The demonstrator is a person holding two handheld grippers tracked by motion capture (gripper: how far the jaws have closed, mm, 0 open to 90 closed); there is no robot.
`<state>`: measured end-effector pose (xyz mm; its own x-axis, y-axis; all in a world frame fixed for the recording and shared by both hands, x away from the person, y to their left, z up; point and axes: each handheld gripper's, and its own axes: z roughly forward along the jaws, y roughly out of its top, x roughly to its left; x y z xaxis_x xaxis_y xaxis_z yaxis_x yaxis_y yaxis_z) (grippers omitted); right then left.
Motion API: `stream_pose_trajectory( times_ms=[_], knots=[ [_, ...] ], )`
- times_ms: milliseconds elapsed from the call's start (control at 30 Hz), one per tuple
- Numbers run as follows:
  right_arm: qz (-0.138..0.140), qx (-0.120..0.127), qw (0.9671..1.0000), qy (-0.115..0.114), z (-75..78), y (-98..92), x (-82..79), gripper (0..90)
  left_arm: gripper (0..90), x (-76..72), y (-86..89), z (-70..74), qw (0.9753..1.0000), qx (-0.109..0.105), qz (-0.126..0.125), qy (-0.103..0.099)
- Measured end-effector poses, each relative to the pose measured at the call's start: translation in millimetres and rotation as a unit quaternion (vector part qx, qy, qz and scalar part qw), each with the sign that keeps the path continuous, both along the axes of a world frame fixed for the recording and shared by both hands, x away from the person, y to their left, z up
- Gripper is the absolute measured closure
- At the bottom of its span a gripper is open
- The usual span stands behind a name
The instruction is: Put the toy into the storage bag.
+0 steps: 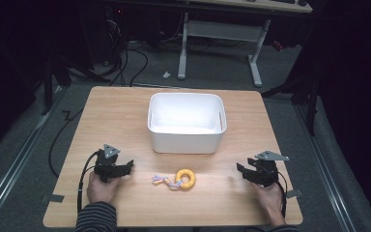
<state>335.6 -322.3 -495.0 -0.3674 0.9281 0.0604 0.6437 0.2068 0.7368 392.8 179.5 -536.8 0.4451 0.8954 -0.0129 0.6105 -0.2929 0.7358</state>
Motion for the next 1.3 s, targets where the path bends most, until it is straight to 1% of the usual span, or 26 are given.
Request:
stream_pose_trajectory(
  times_ms=[33, 67, 100, 200, 233, 267, 300, 367, 433, 467, 500, 533, 600, 633, 667, 733, 800, 833, 867, 967, 1133, 1167, 1200, 1267, 1300],
  knots=[
    [0.000, 0.000, 1.0000, 0.000, 0.0, 0.0, 0.0, 45.3, 21.9, 0.0, 0.0, 0.0, 1.0000, 0.000, 0.000, 0.000],
    [0.002, 0.004, 1.0000, 0.005, 0.2, 2.1, 0.9, 45.9, 21.9, 0.0, 0.0, 0.0, 1.0000, 0.000, 0.000, 0.000],
    [0.012, 0.002, 0.9999, 0.009, 1.6, 6.3, 2.5, 46.5, 21.9, 0.0, 0.0, 0.0, 1.0000, 0.000, 0.000, 0.000],
    [0.018, -0.001, 0.9998, 0.008, 4.0, 11.1, 2.5, 46.9, 21.8, 0.0, 0.0, 0.0, 1.0000, 0.000, 0.000, 0.000],
    [0.028, -0.003, 0.9996, 0.005, 6.1, 14.3, 3.9, 47.0, 21.9, 0.0, 0.0, 0.0, 1.0000, 0.000, 0.000, 0.000],
    [0.028, -0.003, 0.9996, 0.005, 6.1, 14.3, 3.9, 47.0, 21.8, 0.0, 0.0, 0.0, 1.0000, 0.000, 0.000, 0.000],
    [0.032, 0.002, 0.9995, 0.006, 7.8, 17.2, 4.9, 46.9, 21.8, -0.1, -0.1, 0.0, 1.0000, 0.000, 0.000, 0.000],
    [0.032, 0.004, 0.9994, 0.008, 8.7, 19.1, 5.2, 47.0, 21.8, -0.1, -0.1, 0.0, 1.0000, 0.000, 0.000, 0.000],
    [0.036, -0.003, 0.9993, 0.011, 10.7, 22.9, 5.6, 47.0, 21.8, -0.1, 0.0, 0.0, 1.0000, 0.000, 0.000, 0.000],
    [0.039, -0.011, 0.9992, 0.006, 11.6, 25.4, 5.8, 46.8, 21.8, -0.1, -0.1, 0.0, 1.0000, 0.000, 0.000, 0.000],
    [0.042, -0.015, 0.9990, 0.007, 12.8, 28.9, 6.3, 46.3, 21.8, -0.1, -0.1, 0.0, 1.0000, 0.000, 0.000, 0.000],
    [0.042, -0.015, 0.9990, 0.007, 12.8, 28.9, 6.3, 46.3, 21.8, -0.1, -0.1, 0.0, 1.0000, 0.000, 0.000, 0.000],
    [0.050, -0.019, 0.9985, 0.007, 13.3, 32.8, 8.3, 45.5, 21.8, -0.1, 0.0, 0.0, 1.0000, 0.000, 0.000, 0.000],
    [0.052, -0.017, 0.9985, 0.008, 13.1, 34.9, 9.0, 45.1, 21.8, -0.1, 0.0, 0.0, 1.0000, 0.000, 0.000, 0.000],
    [0.061, -0.017, 0.9979, 0.014, 12.3, 39.0, 10.6, 44.6, 21.9, 0.0, 0.2, 0.0, 1.0000, -0.001, 0.000, 0.000],
    [0.070, -0.025, 0.9972, 0.014, 11.8, 44.9, 11.4, 44.5, 21.9, 0.0, 0.2, 0.0, 1.0000, -0.001, 0.000, 0.000],
    [0.074, -0.027, 0.9968, 0.015, 11.8, 47.8, 11.6, 44.4, 21.9, 0.0, 0.2, 0.0, 1.0000, -0.001, 0.000, 0.000],
    [0.081, -0.026, 0.9962, 0.016, 10.9, 53.3, 13.0, 44.4, 21.8, 0.0, 0.1, 0.0, 1.0000, -0.001, 0.000, 0.000],
    [0.081, -0.026, 0.9962, 0.016, 10.9, 53.3, 13.0, 44.4, 21.8, 0.0, 0.1, 0.0, 1.0000, -0.001, 0.000, 0.000],
    [0.093, -0.023, 0.9951, 0.023, 11.1, 62.9, 15.5, 44.5, 21.8, 0.0, 0.1, 0.0, 1.0000, -0.001, 0.000, 0.000],
    [0.104, -0.019, 0.9941, 0.021, 14.7, 70.5, 13.9, 45.2, 21.9, 0.0, 0.1, 0.0, 1.0000, -0.001, 0.000, 0.000],
    [0.107, -0.015, 0.9939, 0.020, 14.8, 71.7, 14.4, 45.2, 21.9, 0.0, 0.1, 0.0, 1.0000, -0.001, 0.000, 0.000],
    [0.111, -0.016, 0.9935, 0.019, 14.6, 72.9, 15.6, 45.3, 21.9, 0.0, 0.1, 0.0, 1.0000, -0.001, 0.000, 0.000],
    [0.114, -0.012, 0.9931, 0.023, 14.0, 76.1, 17.4, 45.4, 21.9, 0.0, 0.1, 0.0, 1.0000, -0.001, 0.000, 0.000],
    [0.121, -0.012, 0.9920, 0.031, 12.9, 79.3, 19.1, 45.8, 21.9, 0.0, 0.1, 0.0, 1.0000, -0.001, 0.000, 0.000]
  ],
)
